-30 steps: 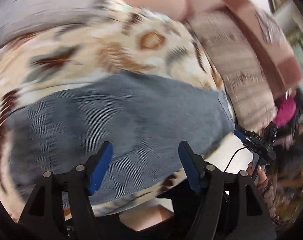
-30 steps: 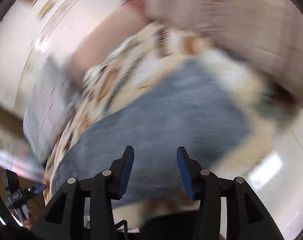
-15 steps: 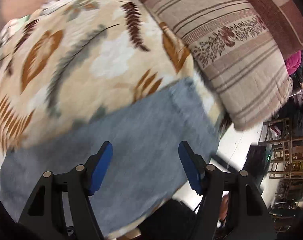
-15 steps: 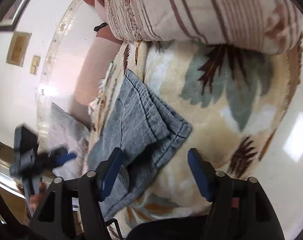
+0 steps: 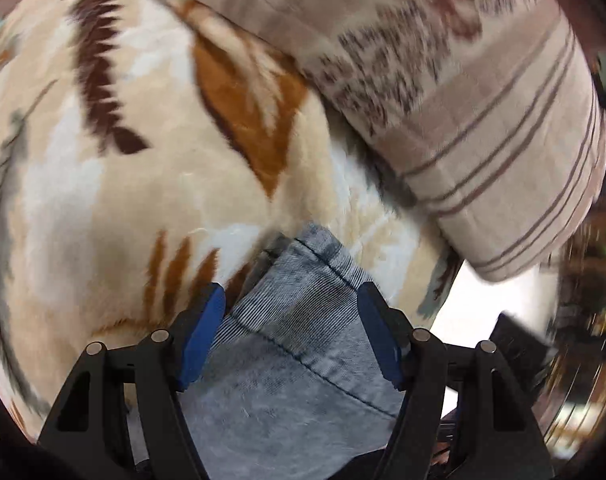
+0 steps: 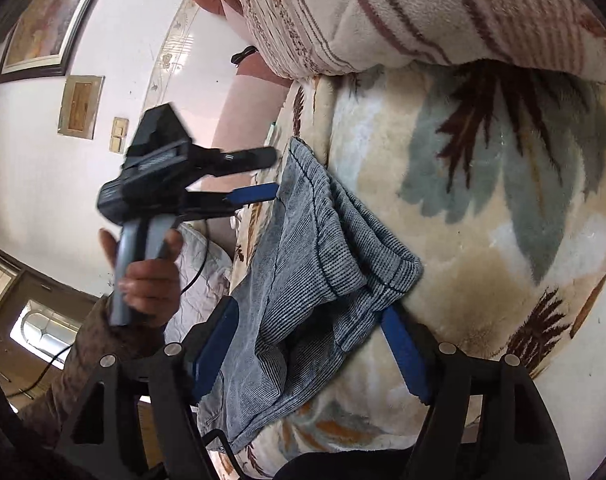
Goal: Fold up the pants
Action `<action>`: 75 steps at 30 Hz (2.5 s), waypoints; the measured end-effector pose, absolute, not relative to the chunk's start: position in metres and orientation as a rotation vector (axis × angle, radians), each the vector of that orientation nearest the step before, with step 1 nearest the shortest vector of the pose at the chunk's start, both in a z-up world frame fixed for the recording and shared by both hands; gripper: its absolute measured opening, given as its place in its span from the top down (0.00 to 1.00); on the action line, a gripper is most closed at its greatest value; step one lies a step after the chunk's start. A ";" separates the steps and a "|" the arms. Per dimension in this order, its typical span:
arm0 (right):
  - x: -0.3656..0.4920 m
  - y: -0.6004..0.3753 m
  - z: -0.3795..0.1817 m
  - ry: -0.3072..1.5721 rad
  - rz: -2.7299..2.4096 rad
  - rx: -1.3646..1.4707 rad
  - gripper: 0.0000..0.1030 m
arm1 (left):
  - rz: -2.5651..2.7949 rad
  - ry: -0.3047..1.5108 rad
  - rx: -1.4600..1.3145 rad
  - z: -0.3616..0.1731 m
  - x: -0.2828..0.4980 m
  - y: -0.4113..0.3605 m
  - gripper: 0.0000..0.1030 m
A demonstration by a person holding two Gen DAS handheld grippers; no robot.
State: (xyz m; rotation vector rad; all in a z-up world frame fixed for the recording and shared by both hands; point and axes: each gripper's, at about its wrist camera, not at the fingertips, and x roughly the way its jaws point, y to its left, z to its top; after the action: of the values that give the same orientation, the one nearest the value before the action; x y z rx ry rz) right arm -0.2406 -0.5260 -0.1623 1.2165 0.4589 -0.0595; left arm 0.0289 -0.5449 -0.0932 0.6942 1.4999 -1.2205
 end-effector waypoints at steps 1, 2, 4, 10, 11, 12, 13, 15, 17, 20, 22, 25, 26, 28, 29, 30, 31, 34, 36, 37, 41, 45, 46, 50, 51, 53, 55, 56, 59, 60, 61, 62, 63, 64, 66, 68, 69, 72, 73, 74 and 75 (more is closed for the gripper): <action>-0.241 -0.525 -0.163 0.454 -0.060 1.214 0.26 | -1.239 1.497 0.730 -0.098 0.024 -0.547 0.34; -0.242 -0.524 -0.163 0.446 -0.059 1.209 0.26 | -1.259 1.489 0.760 -0.102 0.020 -0.548 0.31; -0.242 -0.521 -0.163 0.430 -0.056 1.201 0.26 | -1.302 1.472 0.791 -0.106 0.013 -0.548 0.24; -0.239 -0.526 -0.175 0.394 0.008 1.242 0.53 | -1.461 1.406 0.865 -0.101 -0.009 -0.542 0.22; -0.238 -0.526 -0.178 0.394 0.011 1.247 0.54 | -1.479 1.403 0.866 -0.101 -0.010 -0.541 0.22; -0.237 -0.526 -0.180 0.392 0.013 1.246 0.56 | -1.484 1.398 0.868 -0.101 -0.013 -0.541 0.22; -0.238 -0.526 -0.181 0.390 0.015 1.245 0.57 | -1.488 1.400 0.864 -0.102 -0.013 -0.542 0.22; -0.241 -0.526 -0.181 0.391 0.021 1.250 0.60 | -1.499 1.371 0.879 -0.107 -0.016 -0.547 0.22; -0.243 -0.527 -0.181 0.397 0.020 1.257 0.62 | -1.496 1.371 0.868 -0.109 -0.013 -0.554 0.22; -0.243 -0.525 -0.180 0.403 0.009 1.250 0.62 | -1.514 1.330 0.859 -0.104 -0.013 -0.554 0.23; -0.242 -0.523 -0.179 0.411 -0.003 1.240 0.66 | -1.523 1.296 0.846 -0.099 -0.015 -0.548 0.40; -0.241 -0.524 -0.180 0.426 -0.022 1.240 0.76 | -1.512 1.333 0.754 -0.087 -0.002 -0.533 0.78; -0.240 -0.524 -0.178 0.433 -0.030 1.234 0.77 | -1.505 1.323 0.750 -0.082 0.003 -0.530 0.87; -0.236 -0.523 -0.169 0.445 -0.039 1.204 0.79 | -1.499 1.282 0.743 -0.068 0.004 -0.524 0.88; -0.234 -0.522 -0.160 0.446 -0.041 1.174 0.81 | -1.499 1.262 0.733 -0.059 0.003 -0.518 0.88; -0.232 -0.520 -0.150 0.448 -0.044 1.138 0.81 | -1.501 1.249 0.717 -0.051 0.002 -0.515 0.89; -0.231 -0.519 -0.142 0.452 -0.044 1.111 0.81 | -1.499 1.235 0.698 -0.042 0.004 -0.508 0.89; -0.223 -0.508 -0.110 0.479 -0.057 0.975 0.81 | -1.483 1.205 0.635 -0.018 0.011 -0.491 0.89; -0.217 -0.494 -0.089 0.512 -0.078 0.856 0.81 | -1.447 1.196 0.594 -0.004 0.017 -0.471 0.89; -0.214 -0.484 -0.078 0.525 -0.078 0.798 0.81 | -1.429 1.190 0.573 0.002 0.020 -0.460 0.89; -0.198 -0.446 -0.053 0.567 -0.056 0.647 0.82 | -1.364 1.181 0.502 0.008 0.050 -0.428 0.89; -0.174 -0.394 -0.040 0.638 -0.004 0.508 0.82 | -1.264 1.208 0.450 -0.008 0.059 -0.388 0.89; -0.168 -0.380 -0.039 0.659 0.010 0.470 0.82 | -1.233 1.225 0.436 -0.013 0.063 -0.375 0.89; -0.139 -0.325 -0.048 0.756 0.085 0.389 0.78 | -1.071 1.314 0.372 -0.050 0.079 -0.319 0.85; -0.131 -0.309 -0.054 0.794 0.102 0.369 0.76 | -1.018 1.341 0.357 -0.061 0.084 -0.303 0.82; -0.121 -0.287 -0.064 0.851 0.132 0.352 0.71 | -0.926 1.392 0.318 -0.076 0.092 -0.274 0.81; -0.111 -0.261 -0.075 0.916 0.176 0.323 0.60 | -0.855 1.454 0.228 -0.090 0.102 -0.239 0.79; -0.107 -0.246 -0.079 0.956 0.187 0.292 0.53 | -0.828 1.469 0.196 -0.093 0.104 -0.226 0.79; -0.113 -0.222 -0.078 1.001 0.251 0.207 0.53 | -0.756 1.475 0.100 -0.094 0.110 -0.188 0.79; -0.117 -0.220 -0.071 0.994 0.266 0.180 0.53 | -0.743 1.477 0.062 -0.093 0.111 -0.177 0.79; -0.122 -0.222 -0.061 0.973 0.287 0.181 0.54 | -0.739 1.479 0.016 -0.092 0.111 -0.166 0.79; -0.128 -0.233 -0.048 0.927 0.301 0.224 0.53 | -0.743 1.476 -0.033 -0.089 0.110 -0.156 0.78; -0.131 -0.249 -0.038 0.886 0.298 0.280 0.47 | -0.751 1.467 -0.070 -0.085 0.108 -0.150 0.73; -0.132 -0.276 -0.029 0.836 0.266 0.359 0.41 | -0.763 1.453 -0.105 -0.082 0.105 -0.147 0.69; -0.127 -0.326 -0.024 0.788 0.143 0.475 0.30 | -0.776 1.429 -0.170 -0.076 0.099 -0.148 0.44; -0.113 -0.375 -0.032 0.800 0.011 0.559 0.30 | -0.789 1.431 -0.217 -0.075 0.096 -0.157 0.41; -0.104 -0.388 -0.038 0.821 -0.021 0.578 0.31 | -0.799 1.443 -0.232 -0.079 0.095 -0.166 0.40; -0.069 -0.406 -0.059 0.912 -0.027 0.602 0.31 | -0.812 1.502 -0.255 -0.089 0.095 -0.189 0.40; -0.059 -0.403 -0.065 0.935 -0.018 0.587 0.31 | -0.813 1.520 -0.261 -0.093 0.095 -0.195 0.40; -0.047 -0.398 -0.072 0.961 -0.018 0.556 0.32 | -0.811 1.538 -0.264 -0.097 0.094 -0.201 0.40; -0.038 -0.396 -0.079 0.983 -0.024 0.537 0.32 | -0.804 1.551 -0.263 -0.100 0.092 -0.203 0.39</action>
State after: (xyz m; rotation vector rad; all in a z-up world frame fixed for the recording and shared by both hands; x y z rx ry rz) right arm -0.0375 -0.3958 -0.0789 0.5371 0.9826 -0.0237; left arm 0.0920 -0.2030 -0.1003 -0.2626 1.5515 -0.8040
